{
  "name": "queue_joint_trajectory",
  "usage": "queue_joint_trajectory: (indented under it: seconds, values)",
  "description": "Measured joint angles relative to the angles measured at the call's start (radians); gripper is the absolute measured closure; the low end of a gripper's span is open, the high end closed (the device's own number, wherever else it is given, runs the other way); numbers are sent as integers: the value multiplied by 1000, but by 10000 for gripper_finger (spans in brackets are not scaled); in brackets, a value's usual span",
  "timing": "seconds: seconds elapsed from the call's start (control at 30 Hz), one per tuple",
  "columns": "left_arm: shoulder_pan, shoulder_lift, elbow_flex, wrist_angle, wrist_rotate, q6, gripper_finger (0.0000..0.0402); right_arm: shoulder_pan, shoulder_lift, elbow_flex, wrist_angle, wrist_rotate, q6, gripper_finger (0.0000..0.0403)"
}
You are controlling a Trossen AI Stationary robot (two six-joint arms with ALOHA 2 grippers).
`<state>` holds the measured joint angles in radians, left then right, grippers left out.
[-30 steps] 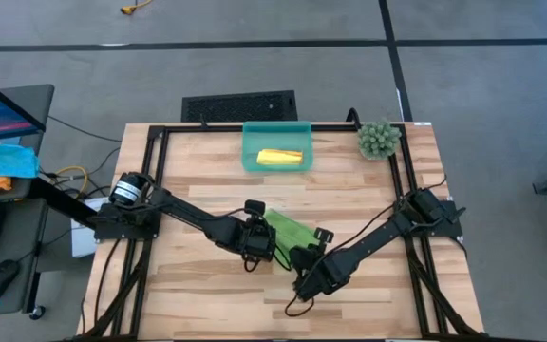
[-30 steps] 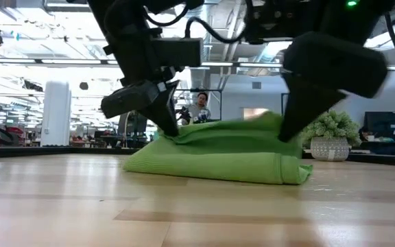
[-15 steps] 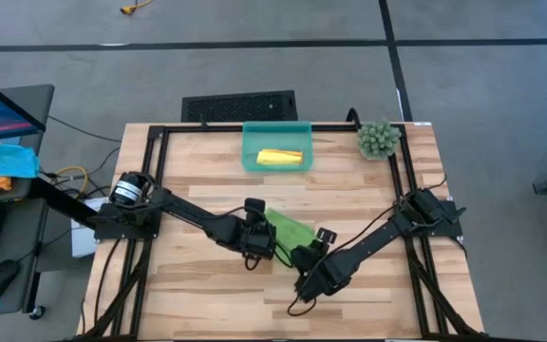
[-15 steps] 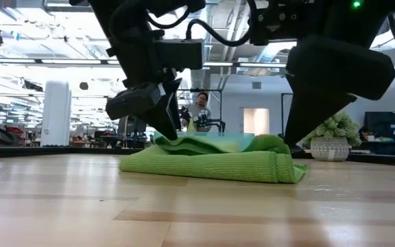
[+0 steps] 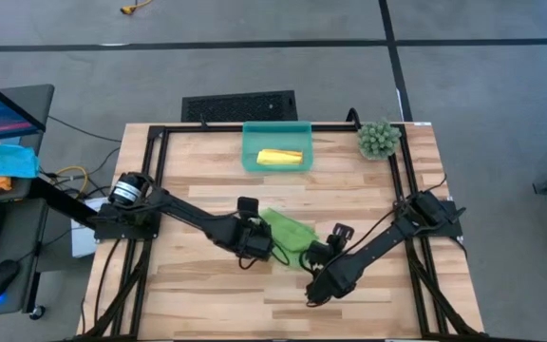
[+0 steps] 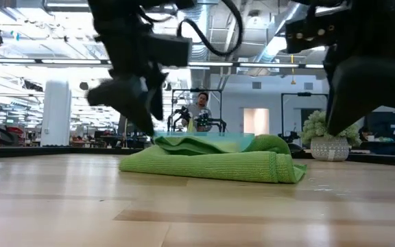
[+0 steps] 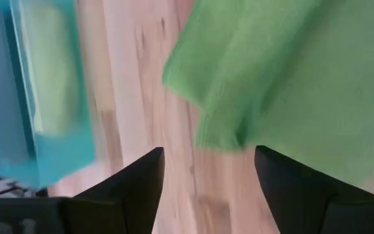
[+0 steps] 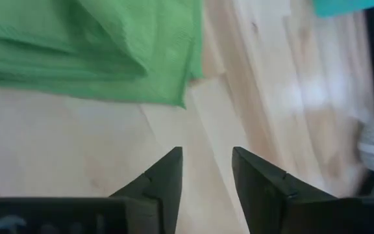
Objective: Roll microfiber towels into tight, uniform cylinder then place into a basket
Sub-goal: Fold the green microfiber towel
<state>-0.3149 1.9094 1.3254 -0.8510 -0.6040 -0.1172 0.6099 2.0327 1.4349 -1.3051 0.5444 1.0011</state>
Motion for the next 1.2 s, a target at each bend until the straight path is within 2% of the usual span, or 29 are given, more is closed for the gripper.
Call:
queue_joint_trajectory:
  seconds: [0.2, 0.3, 0.4, 0.53, 0.7, 0.8, 1.0, 1.2]
  values:
    - [-97, -53, 13, -69, 23, -101, 168, 24, 0, 10, -24, 17, 19, 268]
    - [-157, -60, 13, -76, 32, -145, 168, 26, 0, 27, 18, 33, -24, 281]
    - [-215, -61, 6, -65, -7, -189, 168, 21, 0, 49, 76, 34, -93, 295]
    - [-276, -72, -82, 32, -68, -236, 168, -6, 0, 79, 146, 37, -191, 316]
    - [-296, -125, -235, 206, -47, -274, 174, -51, 0, 129, 201, 59, -293, 343]
    - [-280, -205, -327, 328, -47, -267, 184, -74, 0, 159, 218, 60, -363, 356]
    - [-245, -426, -481, 601, -29, -124, 206, -127, 0, 192, 307, 49, -576, 387]
    - [-188, -555, -689, 964, 144, -9, 223, -216, 0, 192, 407, -152, -756, 394]
